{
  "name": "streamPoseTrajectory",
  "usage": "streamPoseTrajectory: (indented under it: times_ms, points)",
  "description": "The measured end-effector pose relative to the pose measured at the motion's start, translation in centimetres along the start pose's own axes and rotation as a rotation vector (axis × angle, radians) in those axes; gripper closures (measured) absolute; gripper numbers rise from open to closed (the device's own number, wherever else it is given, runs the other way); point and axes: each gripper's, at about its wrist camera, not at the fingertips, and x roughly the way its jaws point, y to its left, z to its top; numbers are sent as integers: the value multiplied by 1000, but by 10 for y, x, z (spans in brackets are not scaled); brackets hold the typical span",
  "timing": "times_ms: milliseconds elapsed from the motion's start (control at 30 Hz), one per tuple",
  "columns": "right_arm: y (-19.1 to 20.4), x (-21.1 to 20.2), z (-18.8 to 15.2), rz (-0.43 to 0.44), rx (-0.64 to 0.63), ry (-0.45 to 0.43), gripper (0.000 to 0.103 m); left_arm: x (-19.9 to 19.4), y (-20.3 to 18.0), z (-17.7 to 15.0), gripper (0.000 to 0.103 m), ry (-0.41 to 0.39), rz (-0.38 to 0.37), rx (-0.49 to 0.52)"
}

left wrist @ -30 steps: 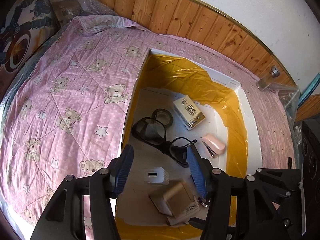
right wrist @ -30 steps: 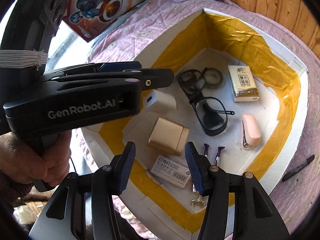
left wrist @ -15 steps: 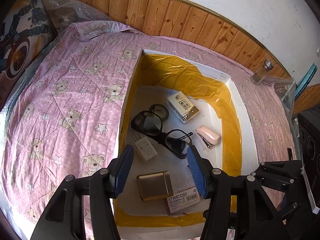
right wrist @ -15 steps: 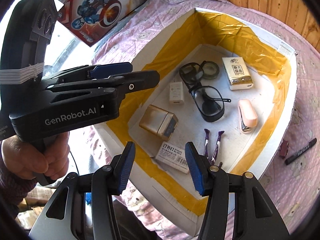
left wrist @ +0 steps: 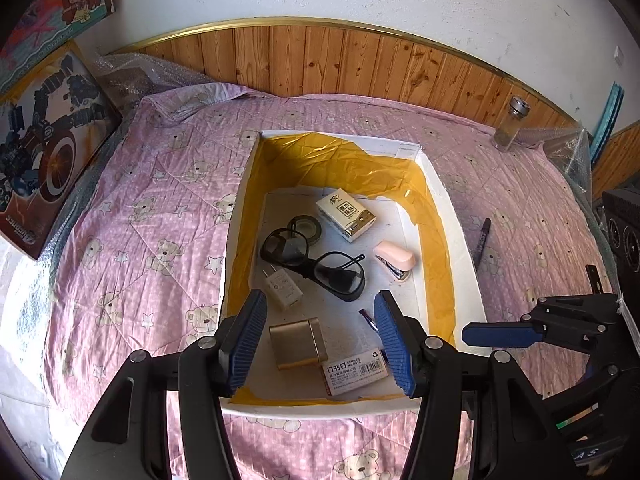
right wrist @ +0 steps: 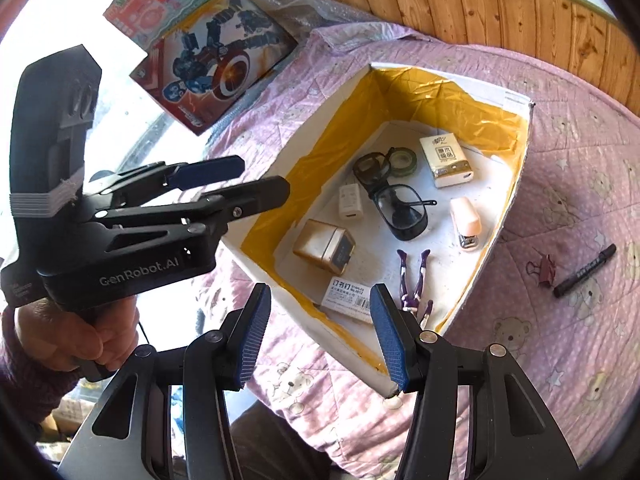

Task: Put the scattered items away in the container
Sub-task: 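Move both tools back toward the black marker and pink binder clip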

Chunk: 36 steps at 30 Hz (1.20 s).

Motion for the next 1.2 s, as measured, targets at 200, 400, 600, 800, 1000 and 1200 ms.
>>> streamPoseTrajectory:
  times_ms: [200,400,600,800,1000,1200]
  points:
    - [1,-30,-15,62,33,-98,47,-18,-20,-8,44,-14,7,26]
    - [5,-40,-37,87,40,-133,47,-30,-35,-19,42,-17,3,32]
    - [-20,-70,-67,113,128,-229,49,-40,-52,-34,42,-13,-3,40]
    - [-71,-102,-103,109,273,-300,49,-44,-89,-46,42,-19,-48,85]
    - [-115,-114,-135,78,380,-327,50,-34,-140,-51,42,1,-116,136]
    - [-151,-119,-155,51,459,-347,55,-10,-184,-49,42,30,-177,153]
